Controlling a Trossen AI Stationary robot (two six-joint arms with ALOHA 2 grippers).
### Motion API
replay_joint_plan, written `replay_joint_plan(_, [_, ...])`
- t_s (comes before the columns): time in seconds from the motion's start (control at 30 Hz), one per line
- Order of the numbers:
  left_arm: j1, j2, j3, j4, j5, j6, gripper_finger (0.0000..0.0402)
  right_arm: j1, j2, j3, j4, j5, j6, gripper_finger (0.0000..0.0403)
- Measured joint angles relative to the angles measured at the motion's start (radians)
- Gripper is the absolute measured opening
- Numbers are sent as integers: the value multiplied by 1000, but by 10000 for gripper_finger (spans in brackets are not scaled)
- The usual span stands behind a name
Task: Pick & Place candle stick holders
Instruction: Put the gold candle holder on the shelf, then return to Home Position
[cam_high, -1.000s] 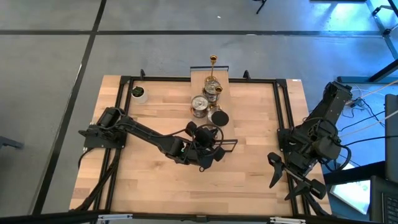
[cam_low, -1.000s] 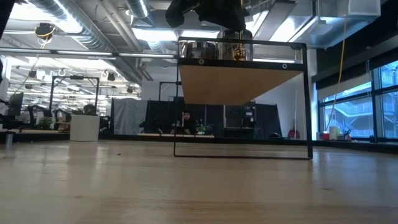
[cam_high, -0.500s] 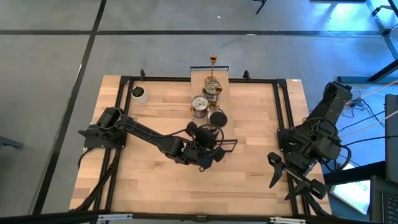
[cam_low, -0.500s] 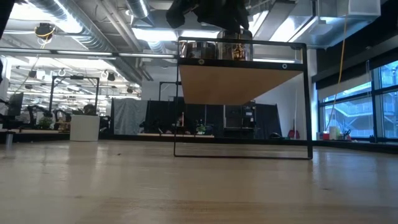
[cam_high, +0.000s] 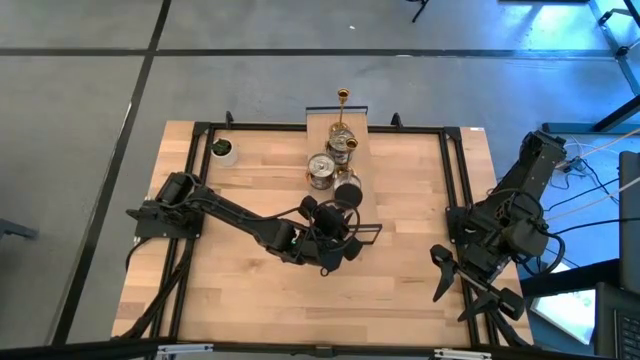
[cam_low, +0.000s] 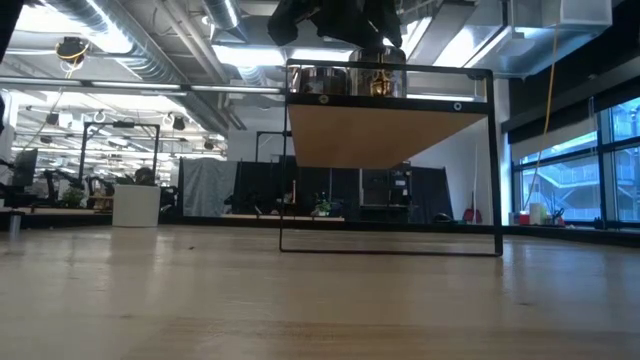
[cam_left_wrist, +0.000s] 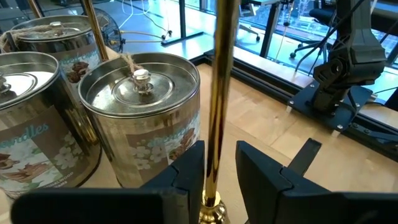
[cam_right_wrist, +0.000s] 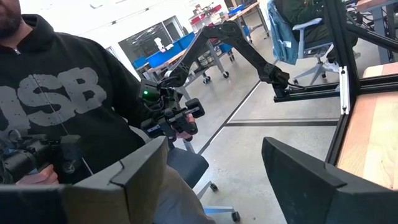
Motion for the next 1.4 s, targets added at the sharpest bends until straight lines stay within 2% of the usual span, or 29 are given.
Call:
replay_joint_plan(0.43, [0, 0, 0, -89, 7, -66, 87, -8, -3, 0, -1, -3, -5, 265])
replay_joint_plan(1.0, [-24, 0, 0, -88, 2, -63, 89, -20, -18, 0, -24, -8, -7, 265])
replay_joint_plan(1.4, [-25, 0, 0, -80, -10, -71, 162, -20, -18, 0, -23, -11, -6, 265])
